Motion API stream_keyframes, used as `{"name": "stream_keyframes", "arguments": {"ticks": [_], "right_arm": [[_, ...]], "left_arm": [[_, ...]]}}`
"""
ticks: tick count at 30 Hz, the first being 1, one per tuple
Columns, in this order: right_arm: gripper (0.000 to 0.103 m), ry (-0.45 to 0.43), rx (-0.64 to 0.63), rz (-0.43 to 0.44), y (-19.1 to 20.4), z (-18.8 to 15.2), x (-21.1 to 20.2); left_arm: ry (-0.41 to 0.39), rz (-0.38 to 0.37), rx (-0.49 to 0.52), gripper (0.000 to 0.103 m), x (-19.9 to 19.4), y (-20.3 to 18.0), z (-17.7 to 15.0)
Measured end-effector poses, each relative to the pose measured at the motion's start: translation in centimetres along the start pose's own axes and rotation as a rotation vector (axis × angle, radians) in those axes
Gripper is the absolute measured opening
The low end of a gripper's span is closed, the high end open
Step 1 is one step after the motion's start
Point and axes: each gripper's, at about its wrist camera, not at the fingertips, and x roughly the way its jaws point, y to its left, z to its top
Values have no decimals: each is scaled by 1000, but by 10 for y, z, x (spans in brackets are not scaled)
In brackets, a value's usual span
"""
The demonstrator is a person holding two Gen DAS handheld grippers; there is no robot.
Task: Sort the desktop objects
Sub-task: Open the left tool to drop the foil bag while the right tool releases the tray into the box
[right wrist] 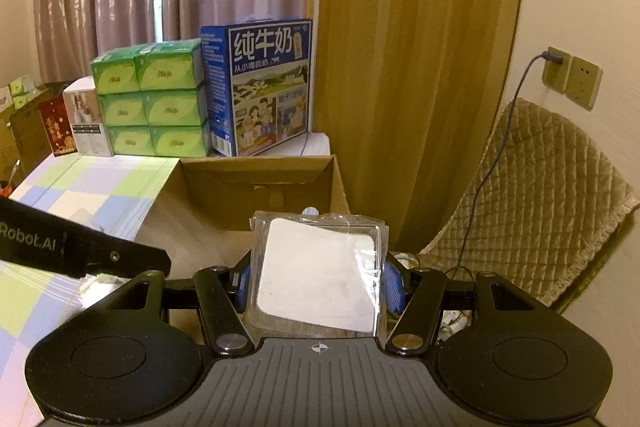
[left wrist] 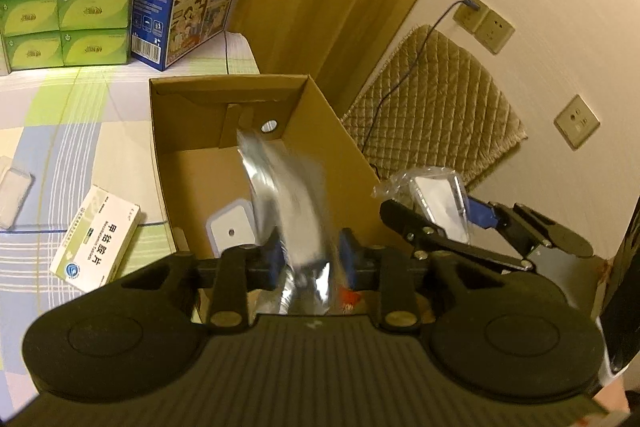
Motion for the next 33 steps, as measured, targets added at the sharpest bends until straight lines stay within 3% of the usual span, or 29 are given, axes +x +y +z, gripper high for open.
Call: {"name": "stream_keyframes", "arguments": {"ticks": [11,16,21,24,33], "right_arm": [[57,23,16,20,0,-4,8],[58,45,50,79,3,-2,10],[71,20,62,79,6,3,3],[75,10,51,73,7,4,-5],[85,0,88,55,8,-15,-35]], "left_arm": [[-14,27,-13,20,-4,18,1],[-16,37,-16,20,-11,23,-7],[-24,55,-14,37,-20,27,-14],[-35,73,-11,52,-26,30,-17],[-62,109,-8,84,-49,40,-34]]}}
